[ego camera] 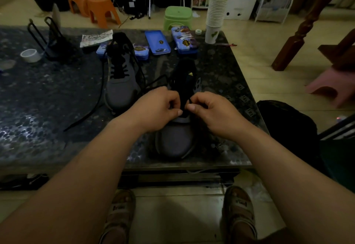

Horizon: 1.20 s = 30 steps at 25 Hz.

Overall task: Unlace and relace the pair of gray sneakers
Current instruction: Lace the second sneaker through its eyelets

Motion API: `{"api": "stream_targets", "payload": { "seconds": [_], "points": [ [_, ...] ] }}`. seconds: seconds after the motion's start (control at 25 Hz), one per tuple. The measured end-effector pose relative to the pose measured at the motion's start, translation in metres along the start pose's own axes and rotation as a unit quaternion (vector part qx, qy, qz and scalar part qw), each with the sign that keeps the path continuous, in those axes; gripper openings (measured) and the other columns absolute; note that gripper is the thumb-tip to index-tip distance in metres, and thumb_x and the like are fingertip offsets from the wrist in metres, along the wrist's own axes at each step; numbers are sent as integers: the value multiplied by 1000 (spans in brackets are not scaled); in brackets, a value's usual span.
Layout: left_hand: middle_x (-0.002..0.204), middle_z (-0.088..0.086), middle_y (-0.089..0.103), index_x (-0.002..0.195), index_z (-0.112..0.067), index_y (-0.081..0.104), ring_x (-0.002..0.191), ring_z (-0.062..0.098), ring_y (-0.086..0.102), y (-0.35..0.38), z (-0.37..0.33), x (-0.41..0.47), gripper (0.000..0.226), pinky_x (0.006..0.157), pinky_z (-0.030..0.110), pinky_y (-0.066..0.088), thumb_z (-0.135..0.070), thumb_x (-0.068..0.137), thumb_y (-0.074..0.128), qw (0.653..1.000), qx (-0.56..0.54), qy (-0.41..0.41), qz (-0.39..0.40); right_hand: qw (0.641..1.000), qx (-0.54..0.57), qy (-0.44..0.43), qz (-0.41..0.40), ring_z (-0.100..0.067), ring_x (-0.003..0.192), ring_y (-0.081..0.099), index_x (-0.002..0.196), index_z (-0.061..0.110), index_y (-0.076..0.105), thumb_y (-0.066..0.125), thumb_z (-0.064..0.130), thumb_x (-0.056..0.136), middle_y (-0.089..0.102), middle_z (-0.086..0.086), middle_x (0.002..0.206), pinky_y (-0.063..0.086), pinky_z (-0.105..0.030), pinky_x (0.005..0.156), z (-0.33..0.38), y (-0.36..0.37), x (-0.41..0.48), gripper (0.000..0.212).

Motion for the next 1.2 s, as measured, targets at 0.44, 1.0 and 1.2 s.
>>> {"api": "stream_targets", "payload": {
  "seconds": [0.44,1.0,1.2],
  "points": [
    [163,5,29,94,-25,68,144,27,41,-9,4,6,11,113,41,41,-33,93,75,996,-9,76,-48,983,-156,-79,-59,-30,153,26,105,21,77,73,26,95,32,-11,165,24,-33,122,-4,-14,10,11],
    [123,2,57,94,-15,65,116,21,54,-7,2,16,12,100,34,43,-24,94,73,989,-12,109,-95,993,-51,-88,-59,-2,129,48,93,6,71,70,15,96,53,-1,146,34,-9,106,-9,-21,26,9],
    [99,2,67,94,-16,60,93,20,59,-6,0,16,13,83,44,50,-26,98,68,990,-41,79,-107,993,-21,-99,-58,-3,125,52,93,2,68,68,9,97,57,-3,142,36,-7,104,-12,-19,28,8]
  ]
}}
Point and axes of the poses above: each hand's wrist, its own x-axis towards the middle knuckle, its own y-axis out of the palm, z = x × y, the point moved 3 cm from there along x, towards the middle knuckle
